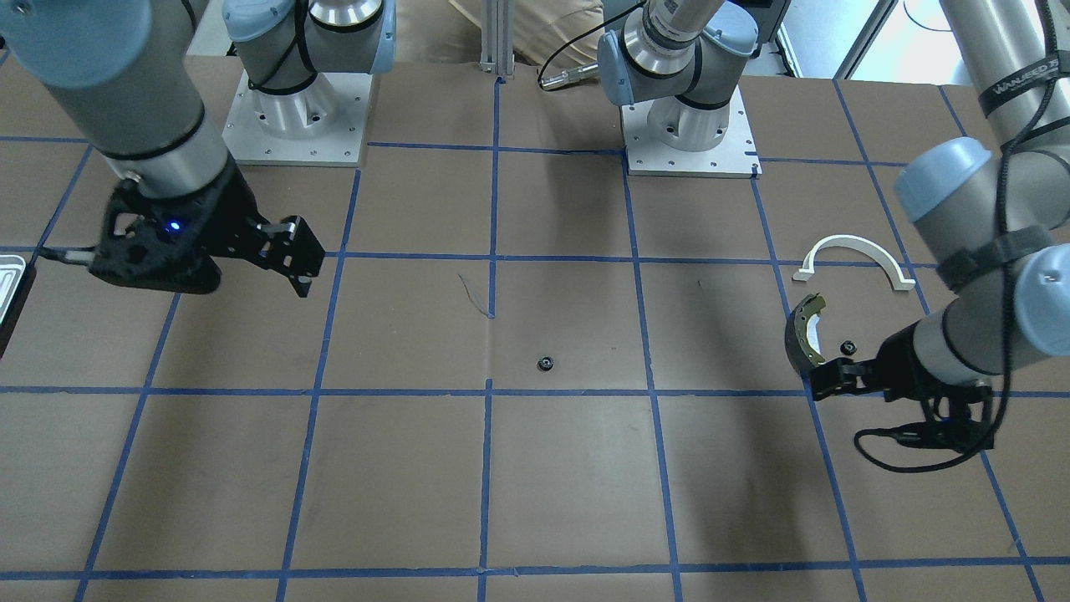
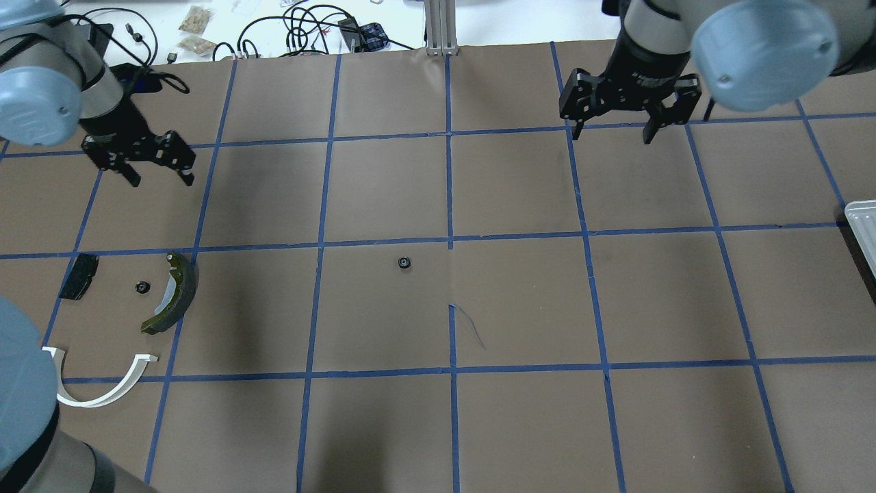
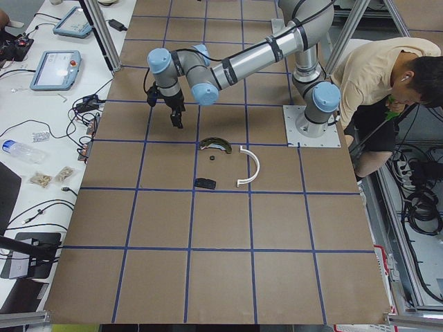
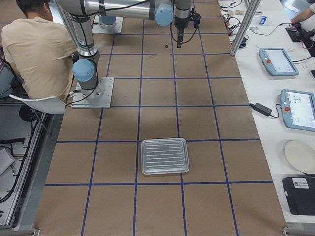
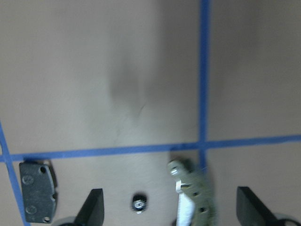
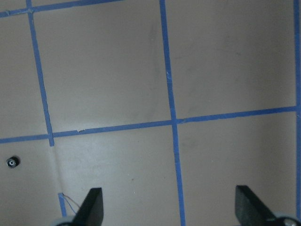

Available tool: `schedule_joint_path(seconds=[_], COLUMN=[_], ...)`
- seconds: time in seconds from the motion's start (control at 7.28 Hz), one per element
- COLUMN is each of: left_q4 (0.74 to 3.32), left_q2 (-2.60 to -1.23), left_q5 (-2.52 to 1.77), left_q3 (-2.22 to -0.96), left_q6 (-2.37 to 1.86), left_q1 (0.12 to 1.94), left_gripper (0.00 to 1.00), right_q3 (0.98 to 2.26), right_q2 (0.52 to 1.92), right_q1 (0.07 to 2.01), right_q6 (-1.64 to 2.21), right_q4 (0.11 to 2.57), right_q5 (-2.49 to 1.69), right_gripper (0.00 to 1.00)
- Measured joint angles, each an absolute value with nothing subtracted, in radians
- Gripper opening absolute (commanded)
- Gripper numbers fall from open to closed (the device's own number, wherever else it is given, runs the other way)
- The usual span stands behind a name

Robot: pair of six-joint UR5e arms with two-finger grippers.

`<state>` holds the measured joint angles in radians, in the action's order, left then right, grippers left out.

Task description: Place bearing gear from tray to pile

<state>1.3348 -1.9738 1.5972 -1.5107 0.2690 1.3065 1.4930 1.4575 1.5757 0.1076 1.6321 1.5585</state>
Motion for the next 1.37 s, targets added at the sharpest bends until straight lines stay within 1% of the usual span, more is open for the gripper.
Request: schedule_joint_path(seconds=[0.27,0.55,0.69,0.96,1.24,1.37], left_q4=[1.33,1.311,1.261,1.107,1.043,1.027], left_q2=[-1.99,-2.007,-2.019,-2.038,-2.045,-2.048], left_q5=[1.557,1.552,1.539,1.478,1.453,1.454], left_q3=[-1.503,-1.517,-1.545,-1.647,-1.737,-1.761], left_q6=[0.079,-0.008,-0.025,-0.071,-0.111,-0.14], left_q1=[1.488,1.64,1.691,1.741,1.764,1.779], left_gripper=[1.0,1.0,1.0,1.0,1.0,1.0], right_q3=[1.46,1.475,1.479,1.487,1.511,1.516], right_q2=[1.527,1.538,1.536,1.535,1.536,1.537], right_q1=[1.564,1.562,1.561,1.562,1.563,1.562], right_q6=[0.043,0.022,0.018,0.021,0.028,0.029], right_q4=[1.545,1.531,1.536,1.53,1.538,1.546], right_q5=[1.578,1.582,1.583,1.583,1.579,1.58], right_gripper=[1.0,1.0,1.0,1.0,1.0,1.0])
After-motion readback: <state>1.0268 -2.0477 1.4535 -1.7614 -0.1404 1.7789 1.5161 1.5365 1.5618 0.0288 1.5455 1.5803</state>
